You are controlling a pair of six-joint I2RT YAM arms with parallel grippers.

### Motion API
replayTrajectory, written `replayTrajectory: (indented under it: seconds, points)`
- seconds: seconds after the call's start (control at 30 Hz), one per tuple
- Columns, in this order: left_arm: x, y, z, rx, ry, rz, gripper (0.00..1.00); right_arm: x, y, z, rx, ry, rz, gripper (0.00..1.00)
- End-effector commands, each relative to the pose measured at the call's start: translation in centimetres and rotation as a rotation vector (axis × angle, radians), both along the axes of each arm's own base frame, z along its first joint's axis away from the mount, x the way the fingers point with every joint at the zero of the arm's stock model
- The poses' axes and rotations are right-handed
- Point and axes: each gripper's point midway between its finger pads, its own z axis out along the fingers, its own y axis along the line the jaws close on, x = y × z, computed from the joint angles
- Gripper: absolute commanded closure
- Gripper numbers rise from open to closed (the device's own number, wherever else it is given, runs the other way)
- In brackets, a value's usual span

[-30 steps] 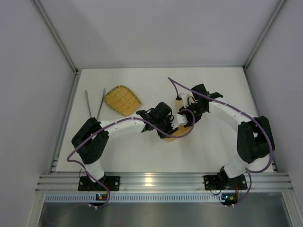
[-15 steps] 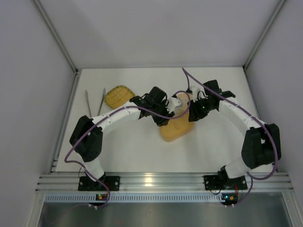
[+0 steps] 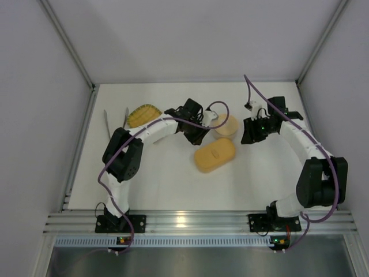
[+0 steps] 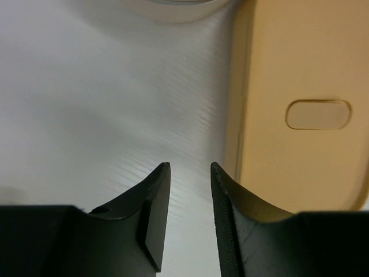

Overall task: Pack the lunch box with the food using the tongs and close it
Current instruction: Close the box lid on the packing box, then adjust the packing box at the center of the board.

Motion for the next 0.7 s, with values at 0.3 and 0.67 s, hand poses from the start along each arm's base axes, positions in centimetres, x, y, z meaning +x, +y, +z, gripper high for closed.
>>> replayTrajectory:
  seconds: [0.3, 0.67]
  points:
    - [-0.2, -1.6, -1.4, -0.022, 0.019, -0.101, 0.76, -0.7, -3.6, 0.6, -0.025, -0.003, -0.071, 0.64]
    - [-8.9, -4.7, -0.1, -0.107, 0.123, -0.28, 0.79, 0.0, -4.7, -1.0, -0.08, 0.032, -0.096, 0.64]
